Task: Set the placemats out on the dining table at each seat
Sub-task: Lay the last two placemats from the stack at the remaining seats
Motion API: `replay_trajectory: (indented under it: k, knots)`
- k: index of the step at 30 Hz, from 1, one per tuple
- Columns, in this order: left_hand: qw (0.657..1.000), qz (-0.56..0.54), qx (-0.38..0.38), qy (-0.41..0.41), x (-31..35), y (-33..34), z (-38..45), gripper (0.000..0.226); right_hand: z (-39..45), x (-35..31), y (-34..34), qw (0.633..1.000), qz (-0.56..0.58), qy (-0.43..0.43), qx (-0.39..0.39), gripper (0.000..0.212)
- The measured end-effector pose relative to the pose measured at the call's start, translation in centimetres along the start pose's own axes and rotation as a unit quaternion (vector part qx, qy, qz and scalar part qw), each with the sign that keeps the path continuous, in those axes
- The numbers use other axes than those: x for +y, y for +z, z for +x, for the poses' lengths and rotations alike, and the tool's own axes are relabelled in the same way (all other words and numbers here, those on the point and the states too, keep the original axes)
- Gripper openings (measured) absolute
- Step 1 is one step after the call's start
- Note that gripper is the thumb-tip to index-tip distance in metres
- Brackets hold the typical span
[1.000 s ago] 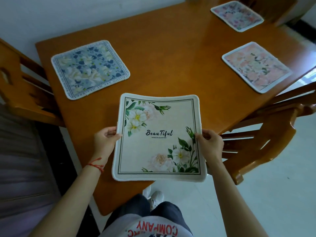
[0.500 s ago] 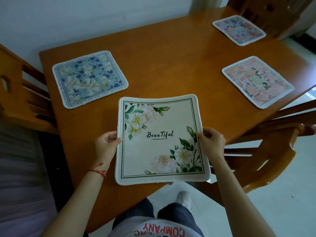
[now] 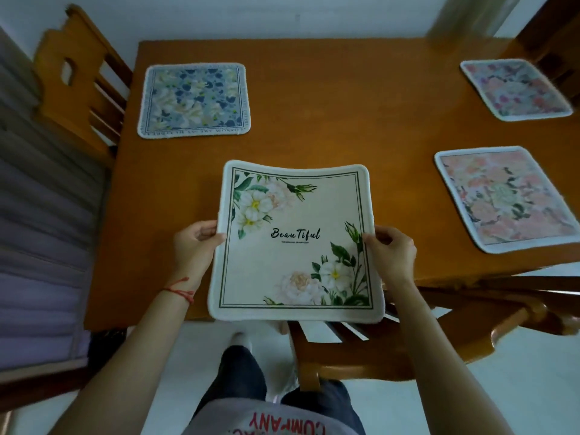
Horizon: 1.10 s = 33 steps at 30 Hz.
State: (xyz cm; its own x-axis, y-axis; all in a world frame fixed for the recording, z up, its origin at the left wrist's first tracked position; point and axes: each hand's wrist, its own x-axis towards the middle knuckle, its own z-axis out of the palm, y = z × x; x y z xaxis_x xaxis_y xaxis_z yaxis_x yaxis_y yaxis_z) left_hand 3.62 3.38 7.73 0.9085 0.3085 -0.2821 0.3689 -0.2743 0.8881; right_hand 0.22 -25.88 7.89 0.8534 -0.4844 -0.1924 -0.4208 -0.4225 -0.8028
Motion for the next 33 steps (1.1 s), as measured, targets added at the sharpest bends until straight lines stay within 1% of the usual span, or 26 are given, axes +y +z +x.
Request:
replay_trajectory:
  k: [4,9,14,22,26,30,33]
  knots:
    - [1.000,-0.009,0.015,-0.005,0.3,1.4,-1.1,0.030,1.1,0.7,-1.5,1.000,-0.008,-0.013,-0.009,0.023]
    - [1.000,-0.019,0.006,-0.007,0.9,3.5,-1.2,0.030,2.7,1.6,-3.0,1.000,-0.012,-0.017,-0.002,0.024]
    - [1.000,-0.003,0.003,-0.002,1.6,6.1,-1.5,0.029,4.9,2.9,-4.6,1.000,-0.019,-0.014,-0.007,0.024]
    - [0.997,0.012,0.064,-0.031,2.6,12.4,-2.1,0.029,10.7,5.7,-7.4,0.997,-0.020,-0.025,-0.072,0.021]
    - [0.995,0.027,0.080,-0.055,2.6,15.3,-2.3,0.031,13.1,7.2,-8.4,0.995,-0.021,-0.032,-0.095,0.018]
    - [0.992,0.039,0.096,-0.068,2.3,16.8,-1.9,0.032,14.7,8.0,-8.4,0.993,-0.017,-0.027,-0.112,0.018]
    - [0.992,0.042,0.094,-0.077,1.9,17.3,-1.1,0.033,15.7,8.3,-8.0,0.993,-0.015,-0.022,-0.118,0.021]
